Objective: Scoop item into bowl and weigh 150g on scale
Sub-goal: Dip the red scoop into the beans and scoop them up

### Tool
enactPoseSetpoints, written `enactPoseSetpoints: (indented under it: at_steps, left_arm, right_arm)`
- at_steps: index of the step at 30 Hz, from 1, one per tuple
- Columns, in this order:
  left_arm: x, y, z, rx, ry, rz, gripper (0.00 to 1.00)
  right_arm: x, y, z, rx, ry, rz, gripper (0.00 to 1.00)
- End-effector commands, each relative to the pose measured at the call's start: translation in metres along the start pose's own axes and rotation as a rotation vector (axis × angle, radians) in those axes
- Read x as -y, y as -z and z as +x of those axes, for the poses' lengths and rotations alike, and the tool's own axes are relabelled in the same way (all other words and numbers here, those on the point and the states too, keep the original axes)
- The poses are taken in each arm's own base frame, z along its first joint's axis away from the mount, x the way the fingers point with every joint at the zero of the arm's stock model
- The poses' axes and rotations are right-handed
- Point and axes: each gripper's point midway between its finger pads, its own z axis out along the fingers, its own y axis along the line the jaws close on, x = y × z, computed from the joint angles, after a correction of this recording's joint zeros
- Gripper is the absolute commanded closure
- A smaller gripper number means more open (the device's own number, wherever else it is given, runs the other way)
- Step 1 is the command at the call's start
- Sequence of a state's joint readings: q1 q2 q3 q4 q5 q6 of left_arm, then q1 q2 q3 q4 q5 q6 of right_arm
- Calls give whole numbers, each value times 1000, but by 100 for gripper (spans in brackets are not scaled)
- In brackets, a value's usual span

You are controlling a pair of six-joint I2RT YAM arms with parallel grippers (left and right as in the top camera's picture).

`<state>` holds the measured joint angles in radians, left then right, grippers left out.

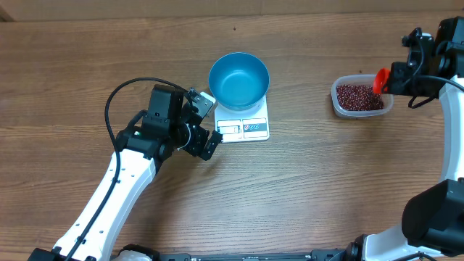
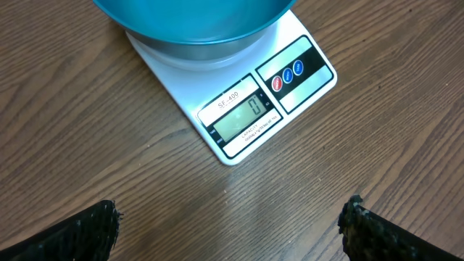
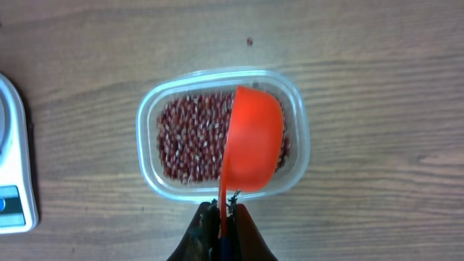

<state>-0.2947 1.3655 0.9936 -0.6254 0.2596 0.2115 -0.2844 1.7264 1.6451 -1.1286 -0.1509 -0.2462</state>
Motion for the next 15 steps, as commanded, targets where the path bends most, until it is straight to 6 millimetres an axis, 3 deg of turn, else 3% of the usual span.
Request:
enactPoseSetpoints:
  at_steps: [1, 15]
  left_arm:
    - [-1, -2, 2, -8, 12, 1, 0]
    - [-1, -2, 2, -8, 12, 1, 0]
  right_arm:
    - [-5, -4, 4, -15, 27, -15, 96]
    - [-1, -23, 20, -59, 65, 2, 96]
